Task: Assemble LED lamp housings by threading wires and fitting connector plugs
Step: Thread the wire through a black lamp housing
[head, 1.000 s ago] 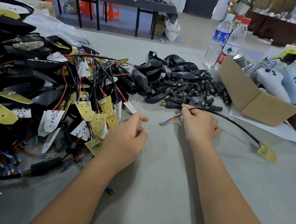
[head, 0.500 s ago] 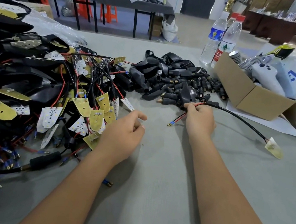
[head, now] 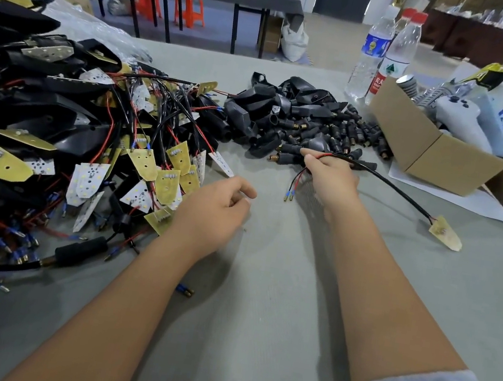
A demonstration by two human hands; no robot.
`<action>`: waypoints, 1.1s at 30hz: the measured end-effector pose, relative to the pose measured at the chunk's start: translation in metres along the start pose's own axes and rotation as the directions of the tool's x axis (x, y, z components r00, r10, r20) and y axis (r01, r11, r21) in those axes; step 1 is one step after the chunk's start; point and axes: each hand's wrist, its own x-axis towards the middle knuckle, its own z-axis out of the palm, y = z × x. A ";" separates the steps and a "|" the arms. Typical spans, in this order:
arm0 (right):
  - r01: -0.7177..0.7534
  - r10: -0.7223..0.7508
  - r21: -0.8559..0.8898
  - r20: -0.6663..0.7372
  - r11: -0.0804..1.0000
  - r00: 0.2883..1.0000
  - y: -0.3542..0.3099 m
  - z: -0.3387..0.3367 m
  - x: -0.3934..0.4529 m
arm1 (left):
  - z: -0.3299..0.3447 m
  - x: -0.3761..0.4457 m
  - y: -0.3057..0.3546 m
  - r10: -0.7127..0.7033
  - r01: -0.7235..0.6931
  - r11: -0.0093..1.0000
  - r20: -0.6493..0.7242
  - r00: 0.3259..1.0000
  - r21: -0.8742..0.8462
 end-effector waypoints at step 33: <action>0.210 -0.261 0.416 0.069 0.885 0.963 -0.009 0.017 -0.064 | 0.005 0.003 0.003 0.186 -0.173 0.891 0.008 0.982 0.420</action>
